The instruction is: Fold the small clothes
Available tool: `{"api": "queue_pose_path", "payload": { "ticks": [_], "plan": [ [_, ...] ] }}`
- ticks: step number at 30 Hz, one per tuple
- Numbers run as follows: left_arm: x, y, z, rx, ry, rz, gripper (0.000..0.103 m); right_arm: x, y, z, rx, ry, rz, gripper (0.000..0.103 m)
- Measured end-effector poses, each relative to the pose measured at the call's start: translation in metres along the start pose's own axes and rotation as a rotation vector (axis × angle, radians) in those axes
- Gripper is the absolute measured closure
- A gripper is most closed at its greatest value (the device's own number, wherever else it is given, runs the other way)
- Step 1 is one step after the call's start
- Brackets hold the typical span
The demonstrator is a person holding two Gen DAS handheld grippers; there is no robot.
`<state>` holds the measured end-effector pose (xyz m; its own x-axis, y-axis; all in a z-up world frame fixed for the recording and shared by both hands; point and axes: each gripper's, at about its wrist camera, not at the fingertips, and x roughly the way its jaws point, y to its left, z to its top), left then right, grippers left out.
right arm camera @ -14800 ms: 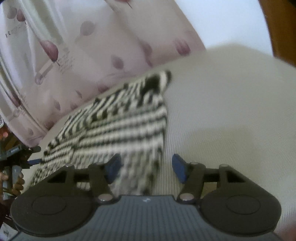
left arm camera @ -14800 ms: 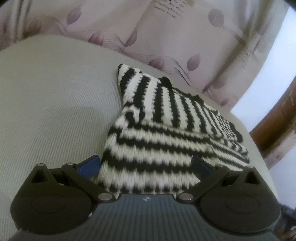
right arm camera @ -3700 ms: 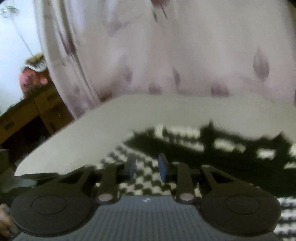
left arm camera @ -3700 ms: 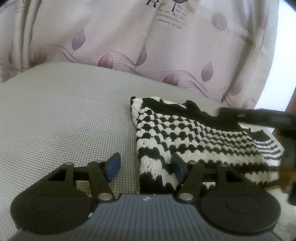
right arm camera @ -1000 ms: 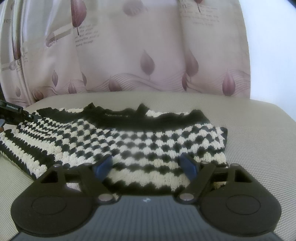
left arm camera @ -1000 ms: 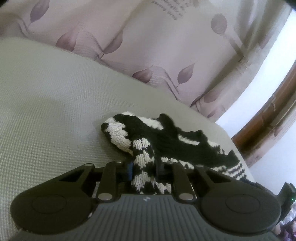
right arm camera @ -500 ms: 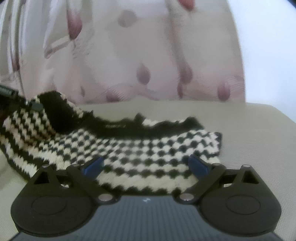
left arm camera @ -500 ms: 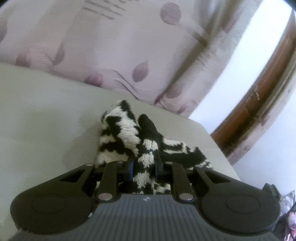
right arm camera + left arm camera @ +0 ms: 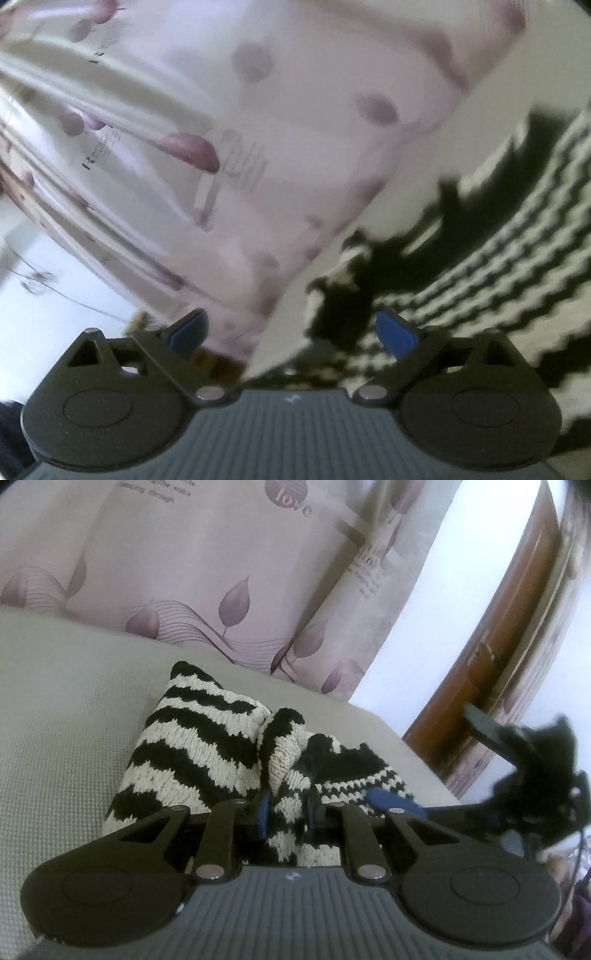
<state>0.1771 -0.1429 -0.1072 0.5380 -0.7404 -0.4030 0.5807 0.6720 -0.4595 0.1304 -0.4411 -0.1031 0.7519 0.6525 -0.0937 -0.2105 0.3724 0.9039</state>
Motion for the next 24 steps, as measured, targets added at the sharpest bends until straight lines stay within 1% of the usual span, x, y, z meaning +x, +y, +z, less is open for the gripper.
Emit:
{"api": "queue_pose_path", "payload": {
  "ticks": [1, 3, 6, 7, 9, 11, 14, 15, 16, 17, 18, 19, 20, 21, 22, 24],
  "plan": [
    [0.001, 0.0, -0.001, 0.001, -0.007, 0.0, 0.084, 0.007, -0.001, 0.001, 0.011, 0.012, -0.008, 0.004],
    [0.0, 0.0, -0.002, 0.016, -0.013, -0.002, 0.084, 0.021, -0.005, 0.004, 0.04, 0.048, 0.013, 0.004],
    [-0.002, 0.001, -0.006, 0.027, -0.039, -0.01, 0.084, 0.037, -0.008, 0.003, 0.088, 0.074, 0.043, 0.004],
    [-0.003, 0.002, -0.007, 0.027, -0.045, -0.015, 0.084, 0.042, -0.008, 0.003, 0.088, 0.082, 0.037, 0.004],
    [-0.004, 0.005, -0.01, 0.022, -0.059, -0.025, 0.084, 0.052, -0.007, 0.003, 0.084, 0.097, -0.021, 0.004],
    [-0.005, 0.007, -0.012, 0.017, -0.069, -0.035, 0.082, 0.057, -0.008, 0.003, 0.085, 0.108, -0.018, 0.004],
    [-0.007, 0.008, -0.015, 0.022, -0.086, -0.041, 0.08, 0.066, -0.004, 0.001, 0.051, 0.124, -0.041, 0.006],
    [-0.007, 0.007, -0.016, 0.036, -0.09, -0.032, 0.076, 0.07, -0.002, 0.001, 0.034, 0.13, -0.061, 0.008],
    [-0.007, 0.004, -0.018, 0.055, -0.095, -0.028, 0.074, 0.074, -0.002, 0.001, 0.019, 0.136, -0.083, 0.015],
    [-0.007, 0.002, -0.019, 0.076, -0.102, -0.025, 0.068, 0.08, 0.001, 0.001, -0.004, 0.148, -0.115, 0.02],
    [-0.007, -0.002, -0.021, 0.094, -0.106, -0.022, 0.061, 0.085, 0.004, 0.001, -0.033, 0.16, -0.151, 0.031],
    [-0.007, -0.005, -0.023, 0.119, -0.109, -0.018, 0.058, 0.09, 0.006, 0.0, -0.062, 0.17, -0.194, 0.044],
    [-0.007, -0.009, -0.025, 0.145, -0.111, -0.017, 0.053, 0.094, 0.008, -0.001, -0.085, 0.177, -0.235, 0.052],
    [-0.007, -0.013, -0.026, 0.166, -0.112, -0.016, 0.047, 0.094, 0.008, -0.003, -0.109, 0.182, -0.268, 0.067],
    [-0.008, -0.015, -0.027, 0.181, -0.113, -0.017, 0.046, 0.096, 0.009, -0.005, -0.139, 0.185, -0.295, 0.075],
    [-0.011, -0.016, -0.025, 0.166, -0.104, -0.025, 0.045, 0.095, 0.005, -0.005, -0.163, 0.172, -0.298, 0.08]
  ]
}}
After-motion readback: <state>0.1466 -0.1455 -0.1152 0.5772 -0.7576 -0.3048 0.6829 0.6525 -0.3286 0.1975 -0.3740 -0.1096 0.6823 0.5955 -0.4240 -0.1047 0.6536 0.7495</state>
